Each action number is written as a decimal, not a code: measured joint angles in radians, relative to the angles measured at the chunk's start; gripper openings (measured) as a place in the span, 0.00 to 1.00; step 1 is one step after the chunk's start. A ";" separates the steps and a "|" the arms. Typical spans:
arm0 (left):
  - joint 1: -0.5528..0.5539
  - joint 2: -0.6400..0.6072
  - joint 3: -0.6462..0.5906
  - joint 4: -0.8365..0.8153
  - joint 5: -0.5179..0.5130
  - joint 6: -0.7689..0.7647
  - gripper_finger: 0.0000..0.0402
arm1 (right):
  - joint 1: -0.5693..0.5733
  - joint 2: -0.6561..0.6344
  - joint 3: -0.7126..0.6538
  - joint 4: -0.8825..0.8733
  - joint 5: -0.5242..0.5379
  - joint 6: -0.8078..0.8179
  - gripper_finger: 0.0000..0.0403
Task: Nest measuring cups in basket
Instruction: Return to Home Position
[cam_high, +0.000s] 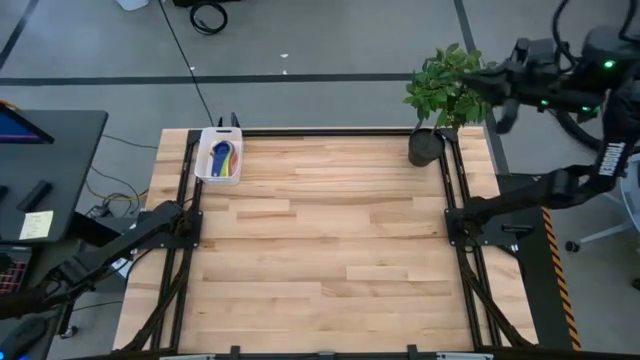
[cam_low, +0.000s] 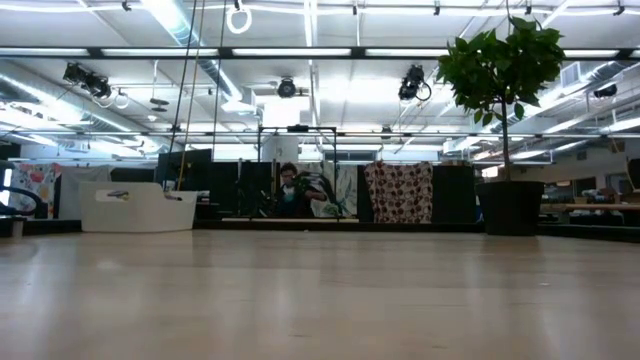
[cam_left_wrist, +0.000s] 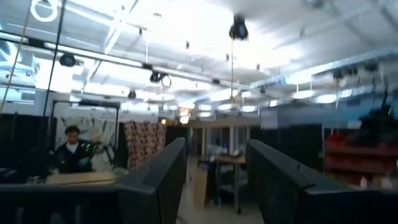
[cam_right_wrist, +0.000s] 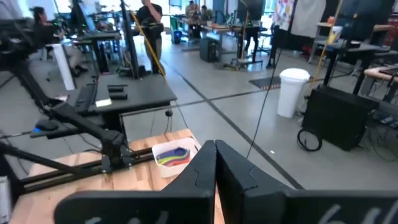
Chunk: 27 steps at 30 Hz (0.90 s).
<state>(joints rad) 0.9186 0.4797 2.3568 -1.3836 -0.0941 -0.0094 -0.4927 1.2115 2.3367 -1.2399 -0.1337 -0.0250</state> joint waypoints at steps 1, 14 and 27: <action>-0.002 0.000 -0.001 -0.020 0.000 0.018 0.43 | 0.000 -0.007 0.000 -0.010 -0.015 0.000 0.02; -0.003 -0.003 -0.001 -0.186 0.076 0.040 0.43 | 0.000 -0.166 -0.088 -0.171 -0.146 0.004 0.03; 0.030 -0.049 -0.038 -0.186 0.105 0.012 0.43 | 0.000 -0.456 -0.675 0.218 -0.220 0.023 0.03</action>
<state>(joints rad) 0.9483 0.4303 2.3191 -1.5701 0.0107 0.0027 -0.4927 0.7559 1.6612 -1.0223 -0.3535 -0.0018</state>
